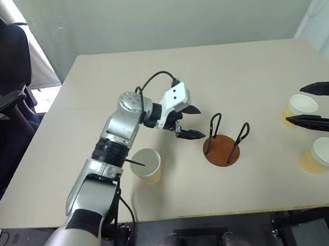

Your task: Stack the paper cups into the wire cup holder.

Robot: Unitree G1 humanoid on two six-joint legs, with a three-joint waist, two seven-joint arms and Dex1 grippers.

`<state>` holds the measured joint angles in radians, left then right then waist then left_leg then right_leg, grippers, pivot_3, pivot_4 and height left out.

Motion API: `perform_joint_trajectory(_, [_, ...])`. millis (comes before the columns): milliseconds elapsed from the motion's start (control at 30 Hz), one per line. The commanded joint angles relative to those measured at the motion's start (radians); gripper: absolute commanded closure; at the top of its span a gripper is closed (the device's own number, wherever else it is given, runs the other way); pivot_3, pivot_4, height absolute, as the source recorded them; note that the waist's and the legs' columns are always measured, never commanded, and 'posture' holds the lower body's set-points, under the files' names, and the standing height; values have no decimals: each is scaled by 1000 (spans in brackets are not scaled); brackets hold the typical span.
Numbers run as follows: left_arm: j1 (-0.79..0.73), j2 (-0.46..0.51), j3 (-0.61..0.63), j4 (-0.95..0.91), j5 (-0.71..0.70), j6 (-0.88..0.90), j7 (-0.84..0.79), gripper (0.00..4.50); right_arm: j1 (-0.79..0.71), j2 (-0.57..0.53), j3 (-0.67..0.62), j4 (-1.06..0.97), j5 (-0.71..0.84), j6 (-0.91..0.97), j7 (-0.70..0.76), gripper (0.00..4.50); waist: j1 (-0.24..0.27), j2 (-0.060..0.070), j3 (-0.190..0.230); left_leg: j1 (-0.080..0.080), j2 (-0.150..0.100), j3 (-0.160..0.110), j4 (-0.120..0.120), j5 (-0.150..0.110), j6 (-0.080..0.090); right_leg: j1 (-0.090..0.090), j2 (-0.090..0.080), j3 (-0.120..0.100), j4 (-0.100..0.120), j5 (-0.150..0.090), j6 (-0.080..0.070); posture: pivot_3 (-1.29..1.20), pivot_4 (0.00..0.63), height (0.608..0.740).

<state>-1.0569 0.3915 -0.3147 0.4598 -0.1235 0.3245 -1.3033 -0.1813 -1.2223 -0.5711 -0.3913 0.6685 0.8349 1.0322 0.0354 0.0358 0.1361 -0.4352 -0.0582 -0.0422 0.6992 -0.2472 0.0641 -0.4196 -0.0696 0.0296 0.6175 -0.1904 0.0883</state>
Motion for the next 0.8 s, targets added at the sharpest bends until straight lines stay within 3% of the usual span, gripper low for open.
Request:
perform_joint_trajectory(33, [-28, 34, 63, -13, -15, -7, 16, 92, -29, -19, -3, 18, -21, -28, -14, 0, -1, 0, 0, 0, 0, 0, 0, 0, 0, 0, 0, 0, 0, 0, 0, 0, 150, 740])
perform_joint_trajectory(333, [-59, 68, 205, -59, -128, 63, 28, 92, -91, -48, 178, 188, -181, -157, -30, 0, 0, 0, 0, 0, 0, 0, 0, 0, 0, 0, 0, 0, -1, 0, 0, 0, 150, 740])
perform_joint_trajectory(800, [23, 129, 192, -224, -146, 91, 5, 92, -349, -29, 558, 566, -494, -463, 78, 0, -5, 0, 0, -1, 0, -1, 0, -1, 0, 0, 0, -1, -2, 0, 0, 0, 150, 740])
